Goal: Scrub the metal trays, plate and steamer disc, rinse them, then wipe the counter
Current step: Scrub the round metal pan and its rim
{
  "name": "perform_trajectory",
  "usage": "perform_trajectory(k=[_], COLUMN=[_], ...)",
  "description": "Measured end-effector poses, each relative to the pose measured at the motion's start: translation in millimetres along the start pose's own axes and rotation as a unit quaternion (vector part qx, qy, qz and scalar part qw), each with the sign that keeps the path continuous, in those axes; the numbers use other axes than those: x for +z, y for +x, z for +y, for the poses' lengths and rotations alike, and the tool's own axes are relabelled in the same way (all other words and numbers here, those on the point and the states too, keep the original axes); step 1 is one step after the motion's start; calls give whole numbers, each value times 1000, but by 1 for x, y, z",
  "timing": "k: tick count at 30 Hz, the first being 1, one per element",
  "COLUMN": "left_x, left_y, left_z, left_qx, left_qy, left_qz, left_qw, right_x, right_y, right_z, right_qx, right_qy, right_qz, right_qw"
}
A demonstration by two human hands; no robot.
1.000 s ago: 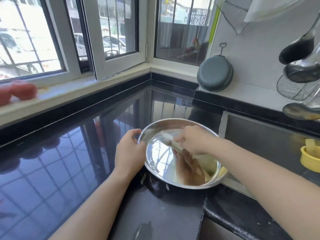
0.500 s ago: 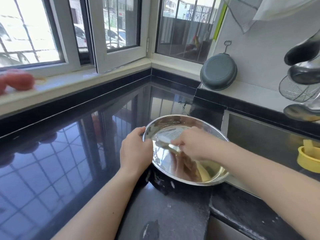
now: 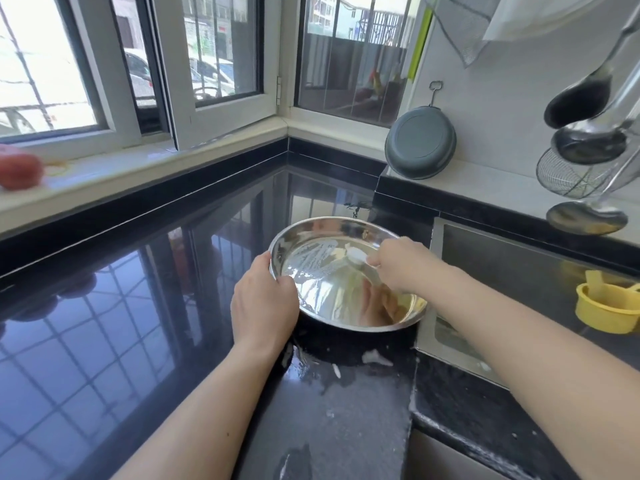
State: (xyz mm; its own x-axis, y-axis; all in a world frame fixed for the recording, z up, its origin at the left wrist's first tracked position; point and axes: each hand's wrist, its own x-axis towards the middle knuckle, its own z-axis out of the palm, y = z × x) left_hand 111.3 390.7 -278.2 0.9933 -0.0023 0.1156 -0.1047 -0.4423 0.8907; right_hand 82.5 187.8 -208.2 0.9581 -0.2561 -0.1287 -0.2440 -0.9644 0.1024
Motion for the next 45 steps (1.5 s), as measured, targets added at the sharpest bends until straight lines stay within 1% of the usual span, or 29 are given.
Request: perform_trajectory(k=[1, 5, 6, 7, 10, 11, 12, 14, 16, 18, 21, 23, 25, 27, 28, 29, 30, 31, 32, 33, 34, 36, 38, 40, 41, 42, 43, 44, 45], left_x=[0, -1, -2, -2, -1, -2, -2, -3, -3, -3, -4, -4, -4, -4, -5, -6, -6, -6, -6, -6, -6, -6, -7, -8, -8, -8, -7, -6, -6], left_y=[0, 2, 2, 2, 1, 0, 0, 1, 2, 3, 1, 2, 3, 3, 2, 1, 1, 0, 0, 0, 1, 2, 0, -1, 0, 0, 0, 0, 0], left_z=[0, 1, 1, 0, 0, 0, 0, 1, 2, 3, 3, 3, 5, 6, 7, 7, 8, 9, 10, 10, 10, 9, 9, 11, 11, 11, 10, 9, 8], left_qx=[-1, -6, -6, -7, -10, -11, -13, -16, -16, -17, -16, -13, -12, -14, -15, -16, -16, -14, -10, -7, -6, -11, -12, -9, -9, -7, -6, -4, -4], left_qy=[2, -5, -3, 2, 10, 9, 8, 7, 13, 19, 24, 24, 32, 40, 40, 39, 39, 39, 40, 44, 48, 51, 45, 36, 32, 30, 28, 28, 28], left_qz=[-2, -4, -6, -9, -13, -13, -13, -15, -19, -23, -32, -36, -38, -45, -48, -51, -52, -53, -53, -53, -54, -60, -66, -65, -61, -58, -57, -58, -60], left_qw=[1000, 1000, 1000, 1000, 1000, 1000, 1000, 1000, 1000, 999, 999, 999, 999, 998, 998, 998, 998, 998, 998, 998, 997, 997, 997, 997, 998, 998, 998, 998, 998], right_x=[1, 10, 7, 4, -4, -3, -3, 3, 5, 3, 0, -2, -1, 3, 5, 5, 4, 4, 4, 3, 3, 4, 4, -6, -11, -15, -14, -12, -7], right_y=[-1, -11, -8, 0, 17, 20, 21, 24, 28, 38, 46, 49, 51, 54, 56, 57, 56, 55, 54, 52, 51, 53, 56, 54, 53, 53, 53, 54, 54], right_z=[0, -20, -20, -16, 4, 7, 4, -8, -18, -15, 1, 3, -7, -17, -19, -20, -20, -18, -17, -18, -25, -41, -56, -62, -62, -59, -56, -54, -52], right_qx=[-8, -107, -112, -100, -5, 6, -1, -44, -68, -51, 35, 58, 35, -8, -12, -2, 18, 49, 81, 103, 107, 73, 22, -22, -31, -30, -20, -4, 16], right_qy=[3, 99, 96, 76, 22, 9, 5, 19, 79, 83, 39, 31, 30, 85, 112, 116, 93, 53, 36, 40, 48, 67, 115, 170, 181, 180, 170, 137, 92], right_qz=[-11, -84, -88, -76, -10, -3, -6, -15, -21, -16, 27, 42, 28, -3, -10, 2, 28, 63, 95, 105, 100, 61, 0, -81, -112, -124, -110, -68, -9], right_qw=[1000, 986, 985, 989, 1000, 1000, 1000, 999, 994, 995, 998, 997, 999, 996, 994, 993, 995, 995, 991, 988, 988, 993, 993, 982, 977, 975, 979, 988, 996])
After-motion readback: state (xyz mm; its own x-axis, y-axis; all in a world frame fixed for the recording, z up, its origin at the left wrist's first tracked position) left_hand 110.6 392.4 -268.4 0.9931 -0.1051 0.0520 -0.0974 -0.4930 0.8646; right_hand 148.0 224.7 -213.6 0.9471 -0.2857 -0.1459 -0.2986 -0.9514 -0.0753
